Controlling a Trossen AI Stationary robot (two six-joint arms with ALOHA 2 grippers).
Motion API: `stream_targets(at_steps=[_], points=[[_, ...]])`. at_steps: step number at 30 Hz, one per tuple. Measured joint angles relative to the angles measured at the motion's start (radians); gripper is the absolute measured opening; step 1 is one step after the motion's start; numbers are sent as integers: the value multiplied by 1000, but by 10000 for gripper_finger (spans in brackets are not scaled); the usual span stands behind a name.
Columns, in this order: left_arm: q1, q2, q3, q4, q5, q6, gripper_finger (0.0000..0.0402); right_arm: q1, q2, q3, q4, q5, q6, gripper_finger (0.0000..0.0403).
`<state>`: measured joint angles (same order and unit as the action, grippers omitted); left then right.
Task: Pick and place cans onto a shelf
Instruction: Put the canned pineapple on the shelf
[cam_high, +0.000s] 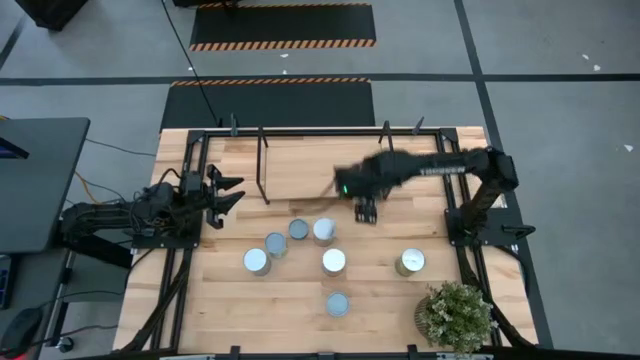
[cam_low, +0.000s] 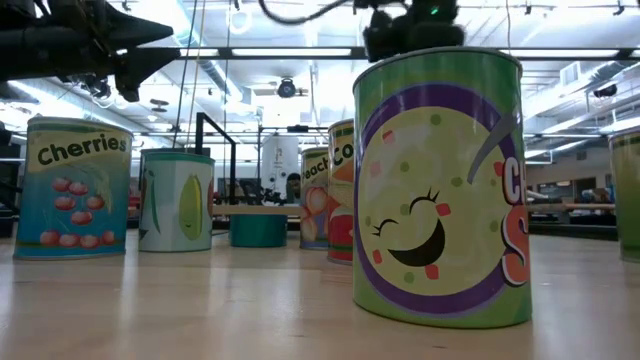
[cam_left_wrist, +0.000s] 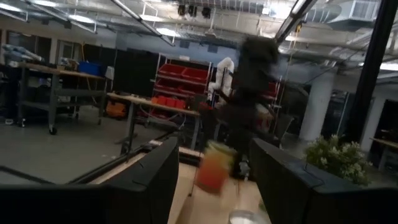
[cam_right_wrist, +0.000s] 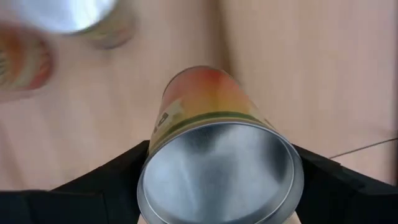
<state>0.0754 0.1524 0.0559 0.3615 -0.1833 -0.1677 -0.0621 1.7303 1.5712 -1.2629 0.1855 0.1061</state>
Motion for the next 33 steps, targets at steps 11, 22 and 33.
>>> stream_targets(at_steps=[11, 22, 33], points=[[0, 0, 0, -18, -71, 24, 204, -300, 217, 270, -152, -30, -400, 327], [0, -3, 0, -10, -130, 89, 204, -505, 242, 280, -84, -99, -586, 328], [0, -2, -1, 43, -150, 232, 204, -553, 250, 244, -53, -107, -604, 361]])
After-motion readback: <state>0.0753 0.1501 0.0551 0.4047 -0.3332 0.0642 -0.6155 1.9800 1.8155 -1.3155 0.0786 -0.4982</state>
